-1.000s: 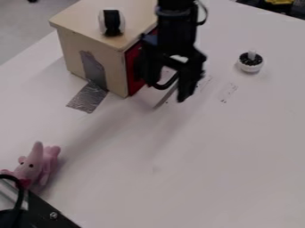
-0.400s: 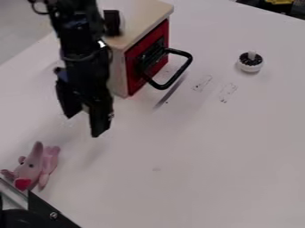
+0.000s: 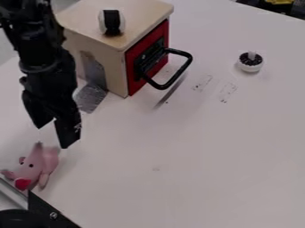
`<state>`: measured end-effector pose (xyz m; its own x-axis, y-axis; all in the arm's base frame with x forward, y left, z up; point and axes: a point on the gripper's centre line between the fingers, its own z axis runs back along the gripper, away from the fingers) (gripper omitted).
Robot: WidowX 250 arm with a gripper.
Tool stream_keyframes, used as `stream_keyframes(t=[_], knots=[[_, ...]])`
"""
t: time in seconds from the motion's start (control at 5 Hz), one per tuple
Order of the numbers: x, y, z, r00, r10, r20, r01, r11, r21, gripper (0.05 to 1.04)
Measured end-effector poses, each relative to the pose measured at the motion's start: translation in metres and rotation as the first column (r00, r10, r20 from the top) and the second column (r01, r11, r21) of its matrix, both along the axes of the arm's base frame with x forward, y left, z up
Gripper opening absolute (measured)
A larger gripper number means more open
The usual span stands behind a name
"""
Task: Move the pink toy in front of the drawer
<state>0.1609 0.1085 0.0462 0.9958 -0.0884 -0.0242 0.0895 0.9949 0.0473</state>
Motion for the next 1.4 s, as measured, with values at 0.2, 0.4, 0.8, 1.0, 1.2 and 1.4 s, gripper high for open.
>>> stream_keyframes(t=[0.2,0.4,0.8,1.0,1.2,1.4], knots=[[-0.011,0.009,-0.005,1.0,0.023,-0.01,-0.023,0.999,0.024,1.0],[-0.018,0.017,-0.024,0.994,0.071,-0.078,-0.069,0.997,0.026,1.0],[-0.022,0.019,-0.047,0.983,0.087,-0.162,-0.082,0.996,0.042,0.666],[-0.023,0.013,-0.046,0.986,0.087,-0.145,-0.083,0.996,0.028,0.393],[-0.025,0.009,-0.044,0.988,0.077,-0.135,-0.076,0.997,0.015,0.226],[-0.013,-0.008,-0.021,0.994,0.077,-0.075,-0.077,0.997,-0.003,0.171]])
